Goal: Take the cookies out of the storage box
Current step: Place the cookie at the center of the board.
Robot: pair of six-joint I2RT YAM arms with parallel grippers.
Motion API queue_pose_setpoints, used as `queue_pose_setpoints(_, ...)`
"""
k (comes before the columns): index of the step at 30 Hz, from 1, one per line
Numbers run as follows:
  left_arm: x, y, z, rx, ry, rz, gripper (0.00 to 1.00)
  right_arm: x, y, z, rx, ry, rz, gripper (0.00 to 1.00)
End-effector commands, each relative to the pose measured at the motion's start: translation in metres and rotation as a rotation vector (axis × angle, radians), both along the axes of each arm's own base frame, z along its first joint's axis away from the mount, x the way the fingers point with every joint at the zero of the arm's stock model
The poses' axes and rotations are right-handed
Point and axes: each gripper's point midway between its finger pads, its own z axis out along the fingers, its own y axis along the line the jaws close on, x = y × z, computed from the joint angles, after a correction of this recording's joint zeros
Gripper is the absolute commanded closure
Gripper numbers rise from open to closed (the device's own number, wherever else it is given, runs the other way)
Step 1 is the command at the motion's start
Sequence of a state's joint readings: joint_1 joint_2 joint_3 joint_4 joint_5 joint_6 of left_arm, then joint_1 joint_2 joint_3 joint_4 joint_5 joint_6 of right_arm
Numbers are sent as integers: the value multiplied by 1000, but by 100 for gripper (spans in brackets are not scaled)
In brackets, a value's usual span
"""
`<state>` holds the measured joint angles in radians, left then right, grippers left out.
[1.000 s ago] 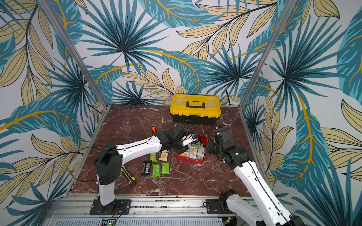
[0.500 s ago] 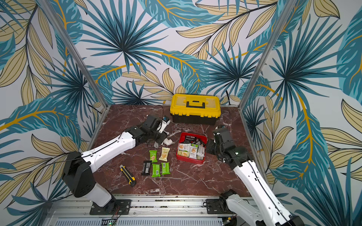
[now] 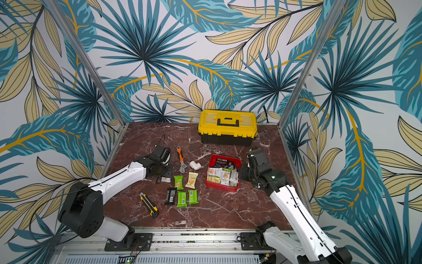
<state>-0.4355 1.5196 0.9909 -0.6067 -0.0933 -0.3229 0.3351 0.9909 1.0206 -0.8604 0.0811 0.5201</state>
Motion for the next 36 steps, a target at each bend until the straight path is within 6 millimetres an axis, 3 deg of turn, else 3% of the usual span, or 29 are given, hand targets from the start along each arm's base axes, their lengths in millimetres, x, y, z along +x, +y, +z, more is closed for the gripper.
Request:
queue_pose_setpoints(1,0,8,-26,5,40,59,58,0,1,-8,9,16,-5,52)
queue_pose_setpoints(11,1,6,-55,18,109,82,54,-1,2,-11,10,26,-3,52)
queue_pose_setpoints(17,-6,7,-61,15,132,87,39,0,3,-12,12,31,0,52)
queue_pose_setpoints(20,-5,9,-54,16,112,91,35,0,4,-11,17,33,7,52)
queue_pose_setpoints(23,2,9,-27,-13,30,105,35,1,9,-14,25,56,26,52)
queue_pose_setpoints(29,16,-1,73,-268,-297,171,35,11,31,-35,3,157,107,48)
queue_pose_setpoints(32,14,-5,109,-445,-437,232,35,19,41,-48,-52,198,141,45)
queue_pose_setpoints(36,7,-6,123,-615,-492,299,35,29,55,-67,-78,243,159,34)
